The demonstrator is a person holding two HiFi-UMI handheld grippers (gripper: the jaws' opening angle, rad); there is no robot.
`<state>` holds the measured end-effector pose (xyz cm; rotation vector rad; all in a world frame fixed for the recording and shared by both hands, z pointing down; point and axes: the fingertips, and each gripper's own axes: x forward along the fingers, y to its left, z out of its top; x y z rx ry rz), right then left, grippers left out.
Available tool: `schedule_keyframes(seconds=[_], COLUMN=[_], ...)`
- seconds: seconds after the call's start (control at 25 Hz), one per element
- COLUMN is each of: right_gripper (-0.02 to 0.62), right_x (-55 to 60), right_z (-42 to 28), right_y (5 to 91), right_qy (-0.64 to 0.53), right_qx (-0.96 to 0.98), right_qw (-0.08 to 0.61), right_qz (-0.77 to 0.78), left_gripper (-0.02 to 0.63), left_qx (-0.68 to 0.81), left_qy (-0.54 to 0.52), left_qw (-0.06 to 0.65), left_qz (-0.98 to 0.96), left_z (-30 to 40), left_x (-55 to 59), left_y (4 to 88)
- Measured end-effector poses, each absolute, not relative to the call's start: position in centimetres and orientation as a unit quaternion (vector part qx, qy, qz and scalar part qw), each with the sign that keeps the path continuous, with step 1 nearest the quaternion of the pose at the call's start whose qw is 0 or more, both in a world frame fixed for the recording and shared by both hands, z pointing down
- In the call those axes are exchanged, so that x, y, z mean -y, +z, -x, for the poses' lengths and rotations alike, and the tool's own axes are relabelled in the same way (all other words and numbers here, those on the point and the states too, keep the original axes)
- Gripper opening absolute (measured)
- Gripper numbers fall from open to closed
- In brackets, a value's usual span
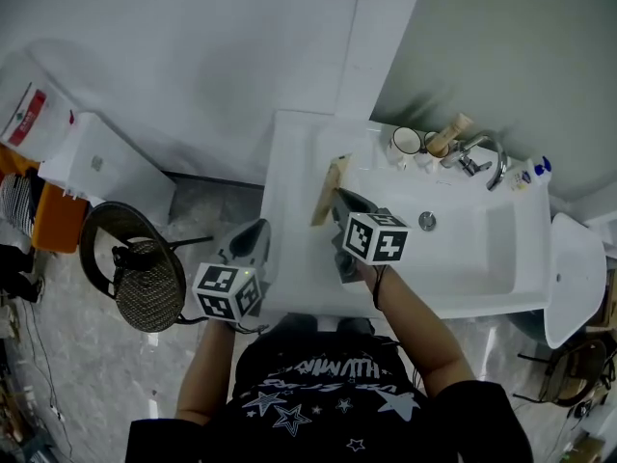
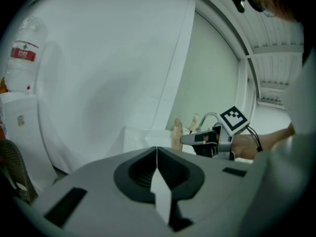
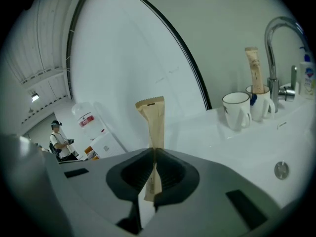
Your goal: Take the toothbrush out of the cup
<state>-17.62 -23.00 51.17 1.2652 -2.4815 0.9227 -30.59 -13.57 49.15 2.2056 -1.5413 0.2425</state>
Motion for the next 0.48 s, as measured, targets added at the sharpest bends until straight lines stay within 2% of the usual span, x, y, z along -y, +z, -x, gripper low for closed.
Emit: schedule_keyframes(seconds=[0.48], right_gripper=[0.029], right_x=[20.5], right_z=[23.2], right_y=[55.1], right_qy=[0.372], right_qx=[0.83], right_qw=[0.125], right_qz=[-0.398], left_gripper=[0.018], left_qx=[0.555], left_qy=[0.099], left_qw=[0.233], left_qz=[-0.792], left_z=[33.4], left_x=[13.1], left_y=[51.2])
